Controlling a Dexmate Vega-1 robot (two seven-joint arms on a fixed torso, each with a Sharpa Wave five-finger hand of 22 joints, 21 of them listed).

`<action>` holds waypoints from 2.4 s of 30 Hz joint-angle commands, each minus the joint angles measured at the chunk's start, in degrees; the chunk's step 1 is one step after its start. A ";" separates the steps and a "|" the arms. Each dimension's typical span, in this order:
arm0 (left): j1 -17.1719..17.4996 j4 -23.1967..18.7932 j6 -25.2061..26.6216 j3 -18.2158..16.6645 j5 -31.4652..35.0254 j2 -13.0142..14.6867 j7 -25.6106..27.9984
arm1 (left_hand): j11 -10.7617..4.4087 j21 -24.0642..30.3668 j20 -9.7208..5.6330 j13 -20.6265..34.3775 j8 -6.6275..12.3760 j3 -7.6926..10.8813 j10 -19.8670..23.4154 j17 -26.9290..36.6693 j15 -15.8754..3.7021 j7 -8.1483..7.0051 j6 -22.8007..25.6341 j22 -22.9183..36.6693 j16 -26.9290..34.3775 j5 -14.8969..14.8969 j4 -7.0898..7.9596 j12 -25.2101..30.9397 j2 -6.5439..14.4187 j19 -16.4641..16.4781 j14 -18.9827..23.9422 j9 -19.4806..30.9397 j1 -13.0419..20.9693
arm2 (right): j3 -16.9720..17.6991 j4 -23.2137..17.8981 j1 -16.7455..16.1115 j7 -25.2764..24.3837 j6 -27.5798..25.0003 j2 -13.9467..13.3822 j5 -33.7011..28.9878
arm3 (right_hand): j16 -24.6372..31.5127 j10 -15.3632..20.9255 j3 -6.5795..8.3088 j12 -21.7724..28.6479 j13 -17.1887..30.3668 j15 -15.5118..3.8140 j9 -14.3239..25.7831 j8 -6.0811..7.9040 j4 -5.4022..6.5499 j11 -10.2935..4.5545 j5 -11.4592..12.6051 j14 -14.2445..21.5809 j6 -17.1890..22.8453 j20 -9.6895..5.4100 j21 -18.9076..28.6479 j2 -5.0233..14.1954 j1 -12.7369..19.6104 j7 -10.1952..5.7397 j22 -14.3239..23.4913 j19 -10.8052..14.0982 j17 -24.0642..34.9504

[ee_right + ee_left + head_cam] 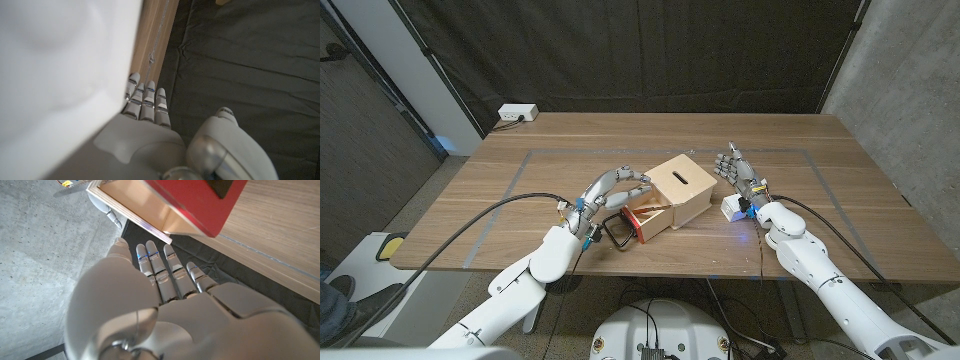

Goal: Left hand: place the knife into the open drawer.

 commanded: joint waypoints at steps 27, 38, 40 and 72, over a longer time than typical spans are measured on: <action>1.41 -3.28 2.52 -5.77 -6.25 -1.07 -0.91 | 4.12 0.30 0.75 -3.22 -4.27 -2.74 -16.56 0.80 0.87 1.33 -12.35 0.45 -0.24 0.59 5.03 0.01 1.41 -5.37 -12.68 0.55 -9.33 | 0.48 -5.88 -1.24 -0.78 1.87 -2.44 -2.13 | -0.02 0.28 -0.10 0.20 0.28 -0.15 0.15 0.00 -0.48 -0.67 -0.21 0.12 0.42 -0.06 -0.49 0.52 0.05 -0.56 0.35 0.72 0.13; -0.65 -3.41 5.12 -7.88 -13.67 -0.91 -5.27 | 6.06 0.57 1.00 -4.68 -5.03 -4.58 -22.83 0.81 2.51 2.12 -22.23 0.54 0.03 0.57 5.99 0.16 1.89 -6.49 -16.56 0.57 -14.38 | 1.54 -7.84 -1.51 0.62 3.42 -3.79 -1.51 | 0.01 0.47 -0.20 0.27 0.29 -0.27 0.15 0.01 -0.47 -1.00 -0.23 0.22 0.48 -0.16 -0.60 0.49 -0.09 -0.59 0.36 0.86 0.15; -1.38 -2.66 5.03 -8.01 -15.88 -1.06 -6.49 | 6.55 0.64 1.14 -5.04 -5.08 -4.93 -24.60 0.76 3.04 2.36 -24.69 0.54 -0.10 0.60 5.91 0.02 1.86 -6.59 -17.74 0.53 -15.18 | 1.80 -8.27 -1.54 0.86 3.29 -3.96 -1.06 | 0.01 0.50 -0.21 0.28 0.29 -0.27 0.15 0.02 -0.47 -1.15 -0.23 0.22 0.49 -0.16 -0.63 0.48 -0.12 -0.56 0.36 0.86 0.15; -10.64 13.26 0.33 -7.99 -38.86 -6.39 -15.80 | 10.19 1.47 -0.09 -7.93 -4.47 -8.42 -32.85 0.53 5.19 7.32 -35.84 0.84 0.07 0.84 5.86 0.55 1.27 -5.38 -23.58 0.04 -22.38 | 3.06 -7.03 -0.47 4.48 4.34 -5.48 0.61 | 0.02 0.60 -0.42 0.28 0.29 -0.30 0.15 0.02 -0.42 -1.10 -0.27 0.33 0.58 -0.15 -1.02 0.57 -0.53 -0.65 0.37 1.05 0.16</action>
